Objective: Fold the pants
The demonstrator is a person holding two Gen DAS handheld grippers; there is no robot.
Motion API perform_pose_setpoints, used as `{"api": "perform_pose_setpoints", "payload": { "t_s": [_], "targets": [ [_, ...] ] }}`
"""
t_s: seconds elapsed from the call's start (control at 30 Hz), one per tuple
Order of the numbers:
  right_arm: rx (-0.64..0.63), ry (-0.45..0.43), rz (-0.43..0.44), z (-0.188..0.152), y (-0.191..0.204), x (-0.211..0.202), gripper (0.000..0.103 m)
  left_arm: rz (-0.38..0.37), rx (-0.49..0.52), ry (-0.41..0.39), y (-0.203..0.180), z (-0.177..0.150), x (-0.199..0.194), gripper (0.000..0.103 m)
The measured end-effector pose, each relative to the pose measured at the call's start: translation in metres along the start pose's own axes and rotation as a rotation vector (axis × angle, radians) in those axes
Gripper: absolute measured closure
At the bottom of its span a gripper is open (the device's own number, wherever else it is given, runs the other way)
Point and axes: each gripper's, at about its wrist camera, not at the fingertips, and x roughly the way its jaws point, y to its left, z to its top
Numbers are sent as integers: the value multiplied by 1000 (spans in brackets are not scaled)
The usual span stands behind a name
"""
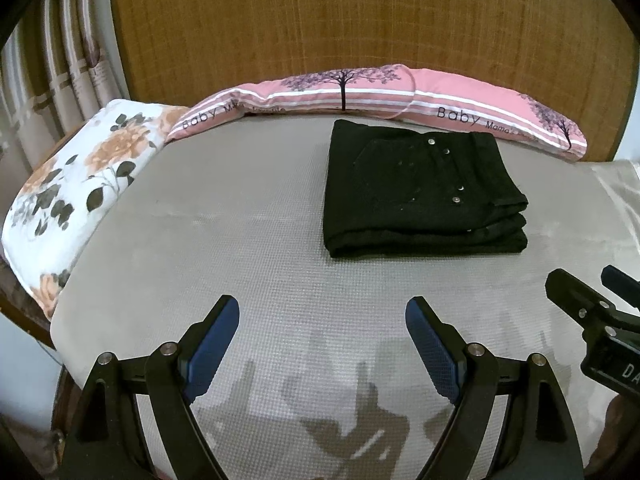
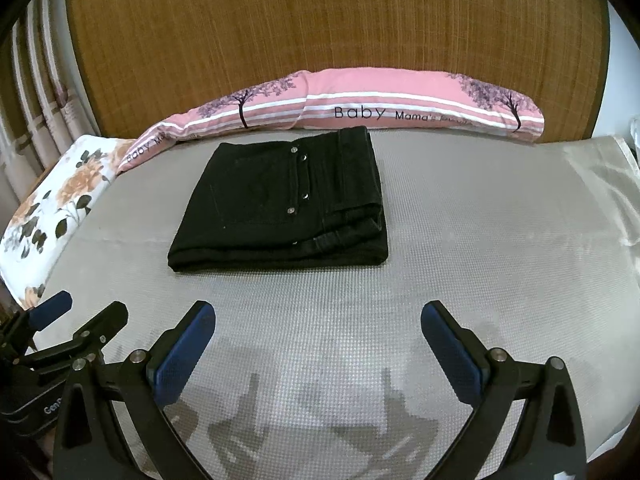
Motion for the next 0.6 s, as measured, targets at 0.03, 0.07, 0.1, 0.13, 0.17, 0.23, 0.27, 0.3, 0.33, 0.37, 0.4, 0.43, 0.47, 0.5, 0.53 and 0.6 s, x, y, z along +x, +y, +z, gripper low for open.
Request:
{"api": "perform_pose_setpoints", "payload": {
  "t_s": [0.03, 0.07, 0.1, 0.13, 0.17, 0.23, 0.27, 0.3, 0.33, 0.37, 0.4, 0.43, 0.47, 0.5, 0.53, 0.6],
  "targets": [
    [0, 1, 1, -1, 1, 0, 1, 0, 0, -1, 0, 0, 0, 18],
    [-1, 3, 1, -1, 0, 2, 1, -1, 0, 0, 0, 0, 0, 18],
    [-3, 4, -2, -1, 0, 2, 1, 0, -1, 0, 0, 0, 0, 18],
    [-5, 3, -2, -1, 0, 3, 1, 1, -1, 0, 0, 0, 0, 18],
    [-6, 3, -3, -2, 1, 3, 1, 0, 3, 0, 0, 1, 1, 18],
    [-3, 3, -3, -2, 1, 3, 1, 0, 1, -1, 0, 0, 0, 18],
    [-4, 2, -2, -2, 1, 3, 1, -2, 1, 1, 0, 0, 1, 18],
    [-5, 4, -3, -2, 1, 3, 1, -4, 0, 3, 0, 0, 1, 18],
    [-5, 6, -4, -2, 1, 4, 1, -6, -2, 4, 1, 1, 2, 18],
    [-2, 8, -3, -2, 0, 4, 1, -6, -1, 5, 1, 1, 2, 18],
    [0, 9, -3, -3, 1, 5, 1, -4, 0, 5, 1, 1, 2, 18],
    [0, 11, -2, -3, 1, 5, 1, -2, 1, 6, 1, 2, 2, 18],
    [1, 13, -2, -4, 0, 6, 1, -2, 1, 6, 1, 2, 2, 18],
    [2, 13, -1, -4, 0, 6, 1, -4, 2, 7, 1, 2, 3, 18],
    [2, 14, 0, -5, 0, 6, 1, -2, 2, 8, 1, 2, 3, 18],
    [2, 15, 0, -5, 0, 6, 1, -2, 2, 9, 0, 1, 3, 18]
  ]
}}
